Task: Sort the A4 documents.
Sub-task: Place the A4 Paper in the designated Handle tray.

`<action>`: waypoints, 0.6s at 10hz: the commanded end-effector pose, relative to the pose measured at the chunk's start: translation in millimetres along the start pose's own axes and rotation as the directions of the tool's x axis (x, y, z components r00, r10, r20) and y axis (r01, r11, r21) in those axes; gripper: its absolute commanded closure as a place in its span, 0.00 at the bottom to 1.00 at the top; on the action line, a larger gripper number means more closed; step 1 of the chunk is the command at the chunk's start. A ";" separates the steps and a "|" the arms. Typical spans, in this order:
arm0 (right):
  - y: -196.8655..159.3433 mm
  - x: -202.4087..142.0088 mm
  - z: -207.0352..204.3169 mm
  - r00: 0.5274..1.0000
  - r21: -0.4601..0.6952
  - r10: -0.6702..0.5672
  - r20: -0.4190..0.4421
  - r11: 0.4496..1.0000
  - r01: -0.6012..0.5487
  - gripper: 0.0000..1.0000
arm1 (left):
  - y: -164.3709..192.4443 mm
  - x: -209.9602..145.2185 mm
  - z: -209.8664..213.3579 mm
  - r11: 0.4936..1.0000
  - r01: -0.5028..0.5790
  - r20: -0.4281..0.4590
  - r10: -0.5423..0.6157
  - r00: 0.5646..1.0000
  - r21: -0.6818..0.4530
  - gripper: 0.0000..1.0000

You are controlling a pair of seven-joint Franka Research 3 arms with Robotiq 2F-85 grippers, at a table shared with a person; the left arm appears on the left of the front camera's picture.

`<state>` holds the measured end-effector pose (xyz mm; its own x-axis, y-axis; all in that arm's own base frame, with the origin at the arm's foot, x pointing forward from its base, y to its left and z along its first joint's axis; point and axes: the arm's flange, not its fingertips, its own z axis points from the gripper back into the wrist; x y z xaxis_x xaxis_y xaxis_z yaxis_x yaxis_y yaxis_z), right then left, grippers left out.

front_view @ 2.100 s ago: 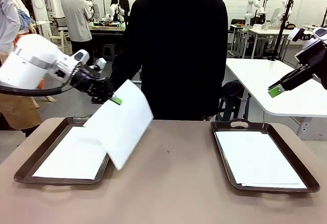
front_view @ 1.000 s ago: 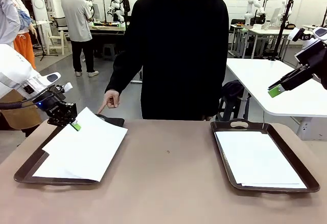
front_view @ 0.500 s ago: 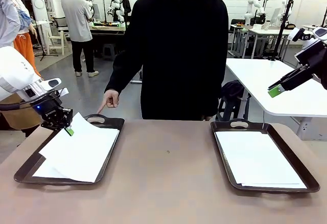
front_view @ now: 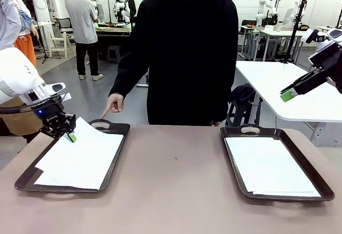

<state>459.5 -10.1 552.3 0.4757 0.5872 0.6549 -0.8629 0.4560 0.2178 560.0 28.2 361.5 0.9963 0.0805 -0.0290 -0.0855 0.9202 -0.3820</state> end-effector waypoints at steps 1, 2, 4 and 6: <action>0.7 -0.1 -0.8 1.000 0.004 0.001 -0.002 1.000 -0.001 0.00 | -4.2 1.5 6.1 0.997 -0.029 0.000 0.029 1.000 0.073 0.62; 0.7 -0.1 -0.8 1.000 0.004 0.001 -0.002 1.000 -0.001 0.00 | -4.9 1.6 6.6 0.996 -0.034 0.001 0.034 0.999 0.082 0.43; 0.7 -0.1 -0.8 1.000 0.004 0.001 -0.002 1.000 -0.001 0.00 | -6.4 1.3 10.8 0.991 -0.043 0.006 0.043 0.999 0.123 0.24; 0.7 -0.1 -0.8 1.000 0.004 0.001 -0.002 1.000 -0.001 0.00 | -7.1 1.0 14.6 0.990 -0.040 0.013 0.039 0.999 0.135 0.05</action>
<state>459.5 -10.1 552.3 0.4756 0.5872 0.6549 -0.8629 0.4560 0.2178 561.4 31.2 371.6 0.9940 0.1019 -0.0385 -0.1087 0.9527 -0.2839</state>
